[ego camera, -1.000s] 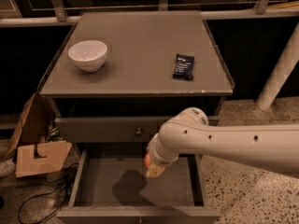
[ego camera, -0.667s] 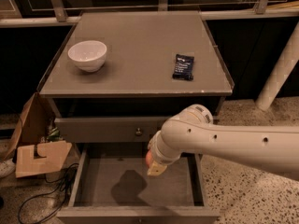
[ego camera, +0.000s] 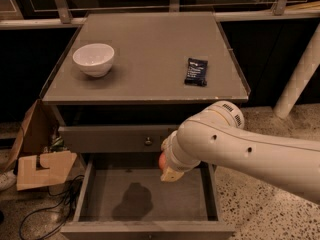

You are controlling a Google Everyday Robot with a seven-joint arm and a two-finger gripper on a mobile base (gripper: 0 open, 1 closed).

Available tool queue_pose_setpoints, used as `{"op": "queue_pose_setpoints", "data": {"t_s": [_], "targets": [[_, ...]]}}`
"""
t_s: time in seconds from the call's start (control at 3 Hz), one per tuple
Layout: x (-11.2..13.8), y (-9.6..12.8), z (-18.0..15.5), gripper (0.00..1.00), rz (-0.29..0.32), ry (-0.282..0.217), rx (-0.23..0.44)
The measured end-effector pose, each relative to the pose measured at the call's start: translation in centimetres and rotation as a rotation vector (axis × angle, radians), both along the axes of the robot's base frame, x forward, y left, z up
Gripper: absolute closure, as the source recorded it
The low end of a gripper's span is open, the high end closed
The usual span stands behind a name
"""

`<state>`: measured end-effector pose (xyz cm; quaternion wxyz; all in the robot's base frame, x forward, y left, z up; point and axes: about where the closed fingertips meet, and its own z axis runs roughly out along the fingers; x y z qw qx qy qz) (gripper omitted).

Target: Pick apple from middle drawer and place on counter

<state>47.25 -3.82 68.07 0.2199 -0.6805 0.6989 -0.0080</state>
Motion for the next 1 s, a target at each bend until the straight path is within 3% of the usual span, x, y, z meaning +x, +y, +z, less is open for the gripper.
{"op": "queue_pose_setpoints", "data": {"t_s": [0.33,1.0], "targets": [[0.0,0.0,0.0,1.0,0.0,0.0,0.0],[2.6,-0.7,4.8,1.0,-0.059,-0.068,-0.043]]}}
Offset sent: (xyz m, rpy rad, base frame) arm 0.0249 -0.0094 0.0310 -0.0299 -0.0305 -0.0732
